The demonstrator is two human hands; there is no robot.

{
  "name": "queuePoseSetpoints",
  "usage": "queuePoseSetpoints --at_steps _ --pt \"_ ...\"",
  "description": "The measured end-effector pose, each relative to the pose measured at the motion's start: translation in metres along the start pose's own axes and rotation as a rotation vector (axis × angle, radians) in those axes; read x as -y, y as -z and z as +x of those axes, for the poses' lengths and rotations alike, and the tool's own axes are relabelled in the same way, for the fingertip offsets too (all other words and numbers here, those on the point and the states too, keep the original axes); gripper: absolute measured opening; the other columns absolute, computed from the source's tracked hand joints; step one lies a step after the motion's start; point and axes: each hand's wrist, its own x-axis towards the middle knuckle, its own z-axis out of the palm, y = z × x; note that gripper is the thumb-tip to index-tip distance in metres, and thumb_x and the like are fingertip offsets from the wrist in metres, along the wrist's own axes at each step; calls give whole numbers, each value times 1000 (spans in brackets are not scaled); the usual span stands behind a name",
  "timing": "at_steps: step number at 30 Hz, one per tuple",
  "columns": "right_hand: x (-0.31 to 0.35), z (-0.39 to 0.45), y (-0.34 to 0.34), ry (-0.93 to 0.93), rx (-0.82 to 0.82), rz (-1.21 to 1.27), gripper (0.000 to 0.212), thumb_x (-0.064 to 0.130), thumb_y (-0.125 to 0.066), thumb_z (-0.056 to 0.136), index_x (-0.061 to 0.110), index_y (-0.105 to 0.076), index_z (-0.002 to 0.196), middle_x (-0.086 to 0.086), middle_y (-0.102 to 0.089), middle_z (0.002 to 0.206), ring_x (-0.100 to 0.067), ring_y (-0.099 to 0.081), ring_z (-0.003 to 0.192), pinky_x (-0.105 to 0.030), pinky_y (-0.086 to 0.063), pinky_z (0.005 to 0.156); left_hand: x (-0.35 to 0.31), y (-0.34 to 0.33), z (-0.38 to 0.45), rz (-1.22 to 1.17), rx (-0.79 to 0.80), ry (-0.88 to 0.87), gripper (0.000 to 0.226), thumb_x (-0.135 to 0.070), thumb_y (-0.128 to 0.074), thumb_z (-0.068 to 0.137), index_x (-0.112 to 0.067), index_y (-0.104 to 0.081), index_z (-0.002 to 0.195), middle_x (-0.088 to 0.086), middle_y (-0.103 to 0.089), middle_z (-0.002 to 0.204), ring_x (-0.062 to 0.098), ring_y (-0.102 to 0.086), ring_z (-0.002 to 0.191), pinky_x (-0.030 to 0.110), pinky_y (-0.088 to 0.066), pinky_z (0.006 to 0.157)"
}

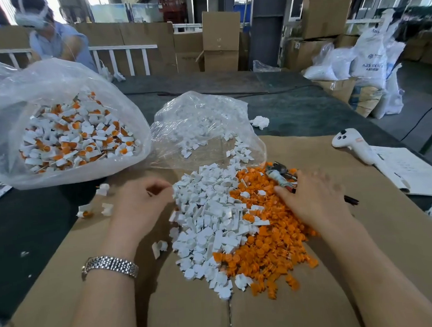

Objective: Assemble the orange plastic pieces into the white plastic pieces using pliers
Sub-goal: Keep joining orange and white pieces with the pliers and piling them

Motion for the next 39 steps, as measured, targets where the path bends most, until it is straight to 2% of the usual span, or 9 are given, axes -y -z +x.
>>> queuePoseSetpoints --at_steps 3,13,17,21,23,27,33,36,39 --pt "2 -1 -5 21 12 -20 65 66 -42 95 15 -49 134 -16 -52 131 -35 -48 124 -51 -39 100 3 -3 1 32 242 27 12 -43 -78 87 -33 -72 90 -9 -70 86 7 -63 79 21 -41 60" --pt "-1 3 -4 1 161 211 81 78 -23 92 20 -51 140 -15 -40 151 -36 -34 141 -58 -31 112 -6 -20 1 -47 149 23 7 -28 -76 93 -30 -74 86 -10 -74 68 2 -69 61 20 -44 54" --pt "0 0 3 106 72 265 56 62 -42 98 28 -49 142 -5 -48 141 -28 -43 133 -54 -35 109 -11 -23 1 -179 16 -29 10 -26 -73 95 -33 -72 87 -14 -73 83 4 -68 72 15 -46 53" --pt "9 -1 15 331 -88 290 19 38 -57 99 35 -65 116 9 -61 121 -17 -48 120 -49 -40 102 -17 -27 1 -526 82 42 8 -13 -70 97 -20 -72 94 -6 -80 84 11 -77 76 18 -58 62" --pt "16 2 18 393 -55 195 20 30 -58 100 37 -68 115 11 -63 121 -15 -48 117 -47 -41 101 -19 -29 2 -591 143 63 9 -8 -72 94 -18 -73 93 1 -80 86 17 -78 79 27 -61 69" --pt "26 11 12 444 -37 -30 34 8 -61 96 35 -70 114 8 -66 116 -18 -48 116 -44 -39 95 -16 -31 4 -584 264 60 17 -13 -77 89 -29 -77 91 2 -80 92 12 -73 77 24 -55 70" --pt "28 16 5 451 -124 -114 10 29 -63 97 33 -71 103 8 -68 106 -17 -52 110 -41 -39 92 -21 -33 3 -865 405 79 28 -10 -81 77 -21 -81 102 8 -78 104 18 -72 87 24 -57 73" --pt "24 13 6 444 -151 115 15 35 -58 100 27 -66 110 5 -68 105 -14 -61 98 -38 -51 92 -25 -34 1 -991 477 93 31 -6 -78 73 -12 -81 104 17 -76 112 23 -75 96 22 -58 74" --pt "24 3 14 459 -42 720 10 30 -59 100 26 -67 105 9 -71 89 -5 -68 78 -26 -59 78 -28 -35 -1 -1087 504 104 28 -1 -75 73 -9 -82 99 19 -76 110 23 -76 93 22 -60 72"
